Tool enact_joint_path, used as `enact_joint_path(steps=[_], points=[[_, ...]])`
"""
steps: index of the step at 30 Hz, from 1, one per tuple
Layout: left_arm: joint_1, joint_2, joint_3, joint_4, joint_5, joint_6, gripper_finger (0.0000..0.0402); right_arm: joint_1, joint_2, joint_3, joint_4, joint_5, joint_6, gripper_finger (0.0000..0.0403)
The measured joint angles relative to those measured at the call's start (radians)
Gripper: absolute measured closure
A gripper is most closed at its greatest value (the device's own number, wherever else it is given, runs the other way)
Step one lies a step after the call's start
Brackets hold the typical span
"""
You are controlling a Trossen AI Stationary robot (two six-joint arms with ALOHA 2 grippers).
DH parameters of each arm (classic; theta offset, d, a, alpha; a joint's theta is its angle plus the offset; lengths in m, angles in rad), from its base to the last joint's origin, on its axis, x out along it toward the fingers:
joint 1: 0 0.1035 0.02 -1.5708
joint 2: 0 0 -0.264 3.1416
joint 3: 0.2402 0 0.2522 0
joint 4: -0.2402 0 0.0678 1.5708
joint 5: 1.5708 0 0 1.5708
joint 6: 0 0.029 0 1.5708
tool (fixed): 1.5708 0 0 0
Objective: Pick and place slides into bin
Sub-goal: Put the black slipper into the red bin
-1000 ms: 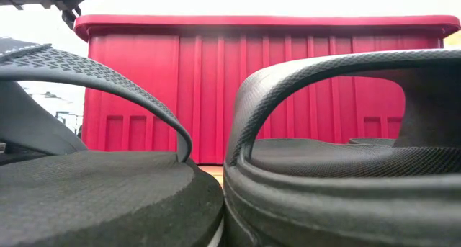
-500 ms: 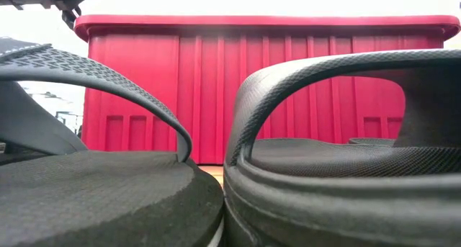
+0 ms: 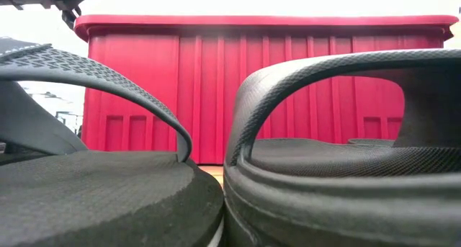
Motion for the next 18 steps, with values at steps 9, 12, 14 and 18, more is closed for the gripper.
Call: enact_joint_path(steps=[9, 12, 14, 18], points=[[0.0, 0.0, 0.0, 0.0, 0.0, 0.0, 0.0376, 0.001, -0.026, 0.131, -0.356, 0.071, -0.031, 0.04], [0.0, 0.0, 0.0, 0.0, 0.0, 0.0, 0.0376, 0.001, -0.029, 0.167, -0.363, 0.108, -0.074, 0.04], [0.0, 0.0, 0.0, 0.0, 0.0, 0.0, 0.0376, 0.0, -0.03, 0.197, -0.365, 0.124, -0.105, 0.04], [0.0, 0.0, 0.0, 0.0, 0.0, 0.0, 0.0376, 0.0, -0.03, 0.266, -0.369, 0.135, -0.132, 0.0401]])
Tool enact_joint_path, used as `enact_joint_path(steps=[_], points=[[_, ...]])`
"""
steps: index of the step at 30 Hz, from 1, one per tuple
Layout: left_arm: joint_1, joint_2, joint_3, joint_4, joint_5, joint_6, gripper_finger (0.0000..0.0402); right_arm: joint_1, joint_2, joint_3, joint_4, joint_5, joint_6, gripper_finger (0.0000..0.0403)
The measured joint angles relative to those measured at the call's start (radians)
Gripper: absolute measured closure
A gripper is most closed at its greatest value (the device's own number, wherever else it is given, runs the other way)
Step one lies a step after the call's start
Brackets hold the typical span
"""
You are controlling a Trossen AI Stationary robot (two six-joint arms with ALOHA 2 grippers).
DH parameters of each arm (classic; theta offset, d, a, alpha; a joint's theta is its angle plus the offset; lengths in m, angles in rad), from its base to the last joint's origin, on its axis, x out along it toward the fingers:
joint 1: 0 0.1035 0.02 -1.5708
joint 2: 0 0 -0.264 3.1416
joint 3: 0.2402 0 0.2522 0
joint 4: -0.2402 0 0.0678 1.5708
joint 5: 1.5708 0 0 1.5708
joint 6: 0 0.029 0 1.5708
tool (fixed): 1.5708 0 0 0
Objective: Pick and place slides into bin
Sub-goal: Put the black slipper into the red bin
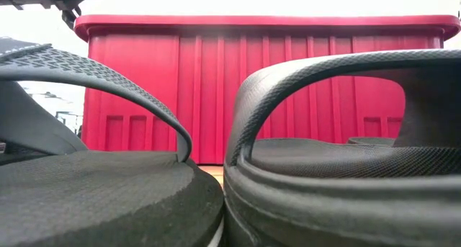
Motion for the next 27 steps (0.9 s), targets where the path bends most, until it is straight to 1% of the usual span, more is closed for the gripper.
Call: enact_joint_path(steps=[3, 7, 12, 15, 19, 24, 26, 27], points=[[0.0, 0.0, 0.0, 0.0, 0.0, -0.001, 0.0376, -0.001, 0.0, 0.078, -0.052, 0.045, -0.017, 0.0401], [0.0, 0.0, 0.0, 0.0, 0.0, -0.005, 0.0376, -0.013, 0.001, 0.209, -0.202, 0.156, -0.111, 0.0401], [0.0, 0.0, 0.0, 0.0, 0.0, -0.005, 0.0376, -0.086, 0.011, 0.36, -0.43, 0.202, -0.195, 0.0401], [0.0, 0.0, 0.0, 0.0, 0.0, 0.005, 0.0376, -0.155, 0.028, 0.473, -0.541, 0.253, -0.3, 0.0401], [0.0, 0.0, 0.0, 0.0, 0.0, 0.03, 0.0376, -0.277, 0.058, 0.653, -0.685, 0.414, -0.498, 0.0401], [0.0, 0.0, 0.0, 0.0, 0.0, 0.077, 0.0376, -0.454, 0.078, 0.861, -0.825, 0.678, -0.729, 0.04], [0.0, 0.0, 0.0, 0.0, 0.0, 0.098, 0.0376, -0.528, 0.084, 0.921, -0.879, 0.738, -0.791, 0.0399], [0.0, 0.0, 0.0, 0.0, 0.0, 0.107, 0.0376, -0.569, 0.086, 0.946, -0.903, 0.741, -0.819, 0.0399]])
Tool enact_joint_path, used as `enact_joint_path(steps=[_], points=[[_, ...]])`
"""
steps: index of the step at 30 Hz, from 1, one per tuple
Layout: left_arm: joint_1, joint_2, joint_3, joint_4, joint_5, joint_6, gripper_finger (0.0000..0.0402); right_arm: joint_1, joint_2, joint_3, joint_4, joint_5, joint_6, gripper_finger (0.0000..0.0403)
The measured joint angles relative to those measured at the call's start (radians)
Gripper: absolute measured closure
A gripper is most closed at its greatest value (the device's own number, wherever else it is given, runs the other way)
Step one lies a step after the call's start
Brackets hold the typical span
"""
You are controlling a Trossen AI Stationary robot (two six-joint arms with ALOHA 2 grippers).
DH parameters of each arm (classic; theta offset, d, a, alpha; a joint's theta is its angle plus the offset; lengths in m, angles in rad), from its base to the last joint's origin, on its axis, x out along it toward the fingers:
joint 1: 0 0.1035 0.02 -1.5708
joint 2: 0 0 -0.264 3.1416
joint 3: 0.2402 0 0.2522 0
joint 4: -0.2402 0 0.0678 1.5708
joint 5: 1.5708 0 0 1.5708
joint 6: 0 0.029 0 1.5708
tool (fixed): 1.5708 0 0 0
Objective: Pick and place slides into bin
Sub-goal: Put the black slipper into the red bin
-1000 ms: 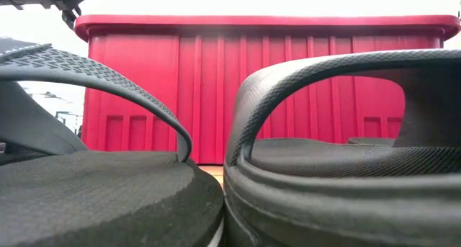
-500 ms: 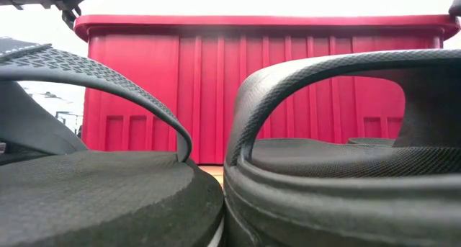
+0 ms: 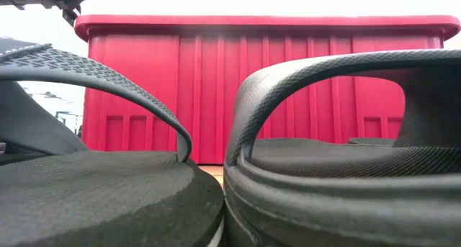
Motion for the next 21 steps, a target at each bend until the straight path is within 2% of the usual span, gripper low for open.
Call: enact_joint_path(steps=[6, 14, 21], points=[[0.0, 0.0, 0.0, 0.0, 0.0, 0.007, 0.0376, -0.265, 0.003, 0.095, -0.185, -0.042, -0.148, 0.04], [0.0, 0.0, 0.0, 0.0, 0.0, -0.022, 0.0376, -0.678, 0.104, 0.139, -0.38, -0.436, -0.522, 0.0401], [0.0, 0.0, 0.0, 0.0, 0.0, -0.024, 0.0376, -0.917, 0.323, 0.139, -0.381, -0.701, -0.913, 0.0401]])
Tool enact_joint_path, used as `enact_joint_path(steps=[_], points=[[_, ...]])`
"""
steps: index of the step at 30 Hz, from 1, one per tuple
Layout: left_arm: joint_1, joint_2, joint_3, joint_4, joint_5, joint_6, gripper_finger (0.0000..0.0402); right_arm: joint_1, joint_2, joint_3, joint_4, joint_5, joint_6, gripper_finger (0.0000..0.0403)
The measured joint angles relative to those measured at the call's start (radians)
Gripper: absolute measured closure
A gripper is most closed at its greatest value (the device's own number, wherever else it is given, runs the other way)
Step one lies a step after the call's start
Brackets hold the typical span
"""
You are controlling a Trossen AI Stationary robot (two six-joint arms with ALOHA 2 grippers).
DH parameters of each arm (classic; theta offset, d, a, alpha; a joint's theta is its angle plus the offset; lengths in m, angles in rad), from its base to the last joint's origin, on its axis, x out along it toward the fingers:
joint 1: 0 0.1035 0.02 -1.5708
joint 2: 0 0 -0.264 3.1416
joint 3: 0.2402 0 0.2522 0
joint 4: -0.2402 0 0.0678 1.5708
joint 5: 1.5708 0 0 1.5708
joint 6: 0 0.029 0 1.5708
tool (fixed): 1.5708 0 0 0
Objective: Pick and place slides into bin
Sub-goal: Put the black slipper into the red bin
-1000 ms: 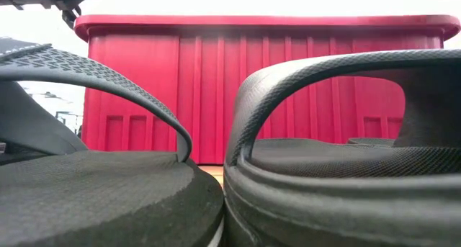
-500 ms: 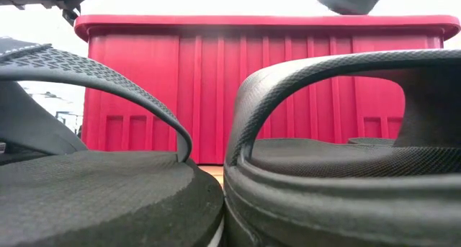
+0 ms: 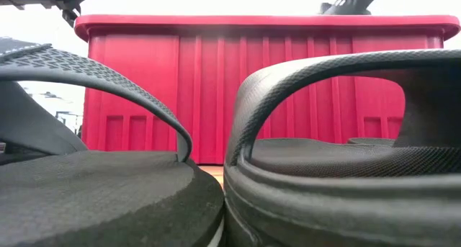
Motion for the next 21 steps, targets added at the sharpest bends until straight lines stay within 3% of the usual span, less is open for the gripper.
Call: enact_joint_path(steps=[3, 9, 17, 21], points=[[0.0, 0.0, 0.0, 0.0, 0.0, -0.013, 0.0376, -0.066, 0.106, 0.0, -0.029, -0.063, -0.137, 0.0401], [0.0, 0.0, 0.0, 0.0, 0.0, -0.059, 0.0376, -0.139, 0.284, 0.0, -0.046, -0.066, -0.264, 0.0401], [0.0, 0.0, 0.0, 0.0, 0.001, -0.088, 0.0376, -0.187, 0.449, 0.0, -0.047, -0.069, -0.215, 0.0401], [0.0, 0.0, 0.0, -0.002, 0.0, -0.081, 0.0376, -0.192, 0.499, -0.001, -0.048, -0.13, -0.231, 0.0401]])
